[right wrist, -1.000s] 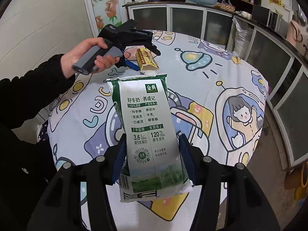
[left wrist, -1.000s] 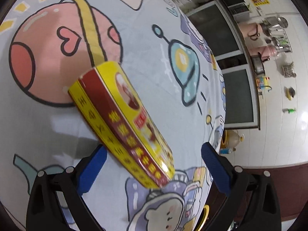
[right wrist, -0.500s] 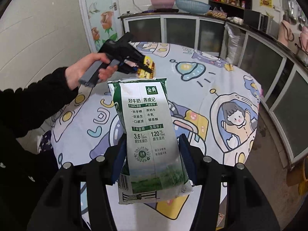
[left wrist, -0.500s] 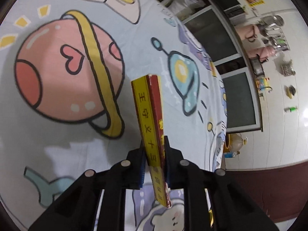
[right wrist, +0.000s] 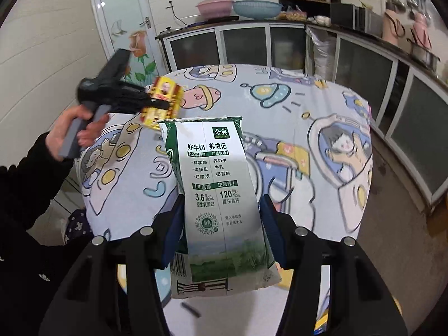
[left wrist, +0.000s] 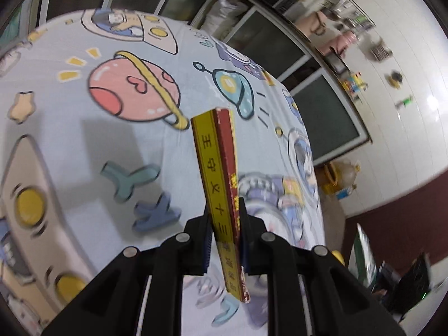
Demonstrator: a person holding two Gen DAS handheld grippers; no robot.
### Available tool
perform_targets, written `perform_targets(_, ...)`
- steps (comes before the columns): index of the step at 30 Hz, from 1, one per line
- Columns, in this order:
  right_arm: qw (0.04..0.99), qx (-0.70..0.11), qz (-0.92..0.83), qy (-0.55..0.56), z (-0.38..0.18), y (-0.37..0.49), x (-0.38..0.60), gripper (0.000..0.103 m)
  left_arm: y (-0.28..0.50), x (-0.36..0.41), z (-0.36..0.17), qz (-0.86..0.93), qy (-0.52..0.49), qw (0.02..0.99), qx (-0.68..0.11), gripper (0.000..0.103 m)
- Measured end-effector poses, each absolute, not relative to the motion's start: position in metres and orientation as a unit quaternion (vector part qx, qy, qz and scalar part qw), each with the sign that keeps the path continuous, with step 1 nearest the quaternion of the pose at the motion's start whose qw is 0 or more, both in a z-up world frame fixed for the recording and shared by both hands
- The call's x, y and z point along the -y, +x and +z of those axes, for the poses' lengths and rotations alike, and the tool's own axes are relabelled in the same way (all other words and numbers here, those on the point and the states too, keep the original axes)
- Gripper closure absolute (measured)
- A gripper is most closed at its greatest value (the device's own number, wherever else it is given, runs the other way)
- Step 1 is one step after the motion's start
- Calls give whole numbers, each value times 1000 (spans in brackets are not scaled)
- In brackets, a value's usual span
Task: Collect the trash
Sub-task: 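Lift the carton and spice box and carry them toward the yellow bin, then lower carton and spice box over the bin and open both tools to drop them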
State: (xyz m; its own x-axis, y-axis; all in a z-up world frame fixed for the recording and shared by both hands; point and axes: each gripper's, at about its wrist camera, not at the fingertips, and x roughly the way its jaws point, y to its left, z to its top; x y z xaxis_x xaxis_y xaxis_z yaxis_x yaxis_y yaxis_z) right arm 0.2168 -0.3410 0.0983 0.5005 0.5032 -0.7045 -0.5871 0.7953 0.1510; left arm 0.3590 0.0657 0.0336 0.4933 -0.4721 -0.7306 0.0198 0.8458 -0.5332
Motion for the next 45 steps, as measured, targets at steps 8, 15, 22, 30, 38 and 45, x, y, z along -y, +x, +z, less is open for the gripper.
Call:
perform_targets(8, 865, -410, 288, -12, 73, 175, 343, 52, 269, -54, 28, -153, -141, 853, -478, 88)
perform_targets(15, 890, -410, 200, 25, 66, 149, 367, 52, 223, 11, 29, -191, -64, 867, -455, 88)
perform_targets(22, 908, -392, 128, 69, 72, 116, 421, 52, 204, 92, 50, -263, -10, 865, -428, 88)
perform_targets(30, 930, -354, 22, 98, 77, 70, 491, 52, 176, 193, 67, -346, 49, 844, -408, 88)
perform_targets(38, 932, -334, -64, 124, 67, 39, 547, 52, 151, 272, 78, -398, 95, 829, -381, 88)
perform_targets(45, 927, -330, -105, 142, 50, 27, 580, 52, 143, 320, 77, -423, 120, 820, -365, 88)
